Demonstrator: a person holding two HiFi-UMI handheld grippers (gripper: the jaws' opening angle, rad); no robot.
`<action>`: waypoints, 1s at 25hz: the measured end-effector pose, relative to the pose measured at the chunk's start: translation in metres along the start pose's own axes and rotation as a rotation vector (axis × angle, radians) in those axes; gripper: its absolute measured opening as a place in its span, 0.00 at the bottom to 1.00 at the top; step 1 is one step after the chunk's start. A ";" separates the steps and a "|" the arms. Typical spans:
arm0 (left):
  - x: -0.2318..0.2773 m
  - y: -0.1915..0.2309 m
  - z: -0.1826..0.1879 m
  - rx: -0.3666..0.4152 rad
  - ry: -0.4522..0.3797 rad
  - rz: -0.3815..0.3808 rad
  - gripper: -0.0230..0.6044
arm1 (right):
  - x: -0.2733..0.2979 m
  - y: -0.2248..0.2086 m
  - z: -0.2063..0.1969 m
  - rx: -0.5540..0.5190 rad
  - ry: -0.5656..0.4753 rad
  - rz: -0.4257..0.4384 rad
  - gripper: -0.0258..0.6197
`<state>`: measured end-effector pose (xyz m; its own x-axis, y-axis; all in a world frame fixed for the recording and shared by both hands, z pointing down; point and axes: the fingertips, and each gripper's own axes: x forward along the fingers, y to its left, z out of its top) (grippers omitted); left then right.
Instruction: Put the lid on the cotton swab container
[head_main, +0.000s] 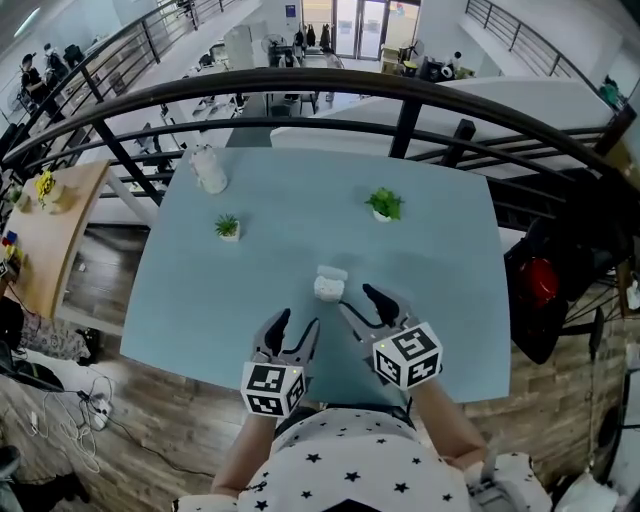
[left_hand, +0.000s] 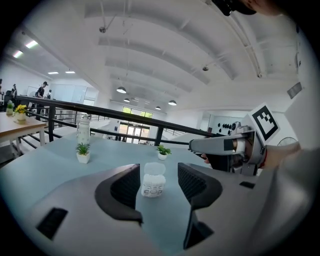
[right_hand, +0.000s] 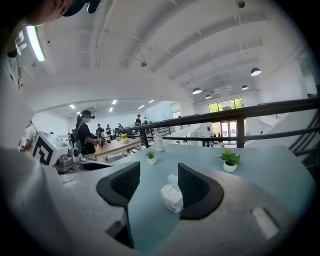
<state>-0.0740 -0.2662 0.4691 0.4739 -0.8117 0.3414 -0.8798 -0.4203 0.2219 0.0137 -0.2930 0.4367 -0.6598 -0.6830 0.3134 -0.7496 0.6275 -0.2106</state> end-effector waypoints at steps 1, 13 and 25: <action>0.005 0.001 -0.001 0.001 0.006 -0.005 0.38 | 0.004 -0.004 0.000 -0.001 0.005 0.000 0.38; 0.058 -0.002 -0.037 0.010 0.105 -0.066 0.45 | 0.038 -0.037 -0.022 -0.010 0.082 0.024 0.38; 0.109 0.009 -0.072 0.050 0.192 -0.059 0.53 | 0.078 -0.048 -0.042 -0.030 0.147 0.072 0.38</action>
<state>-0.0279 -0.3292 0.5742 0.5191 -0.6947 0.4979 -0.8485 -0.4888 0.2027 0.0004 -0.3611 0.5101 -0.6955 -0.5751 0.4308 -0.6971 0.6855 -0.2101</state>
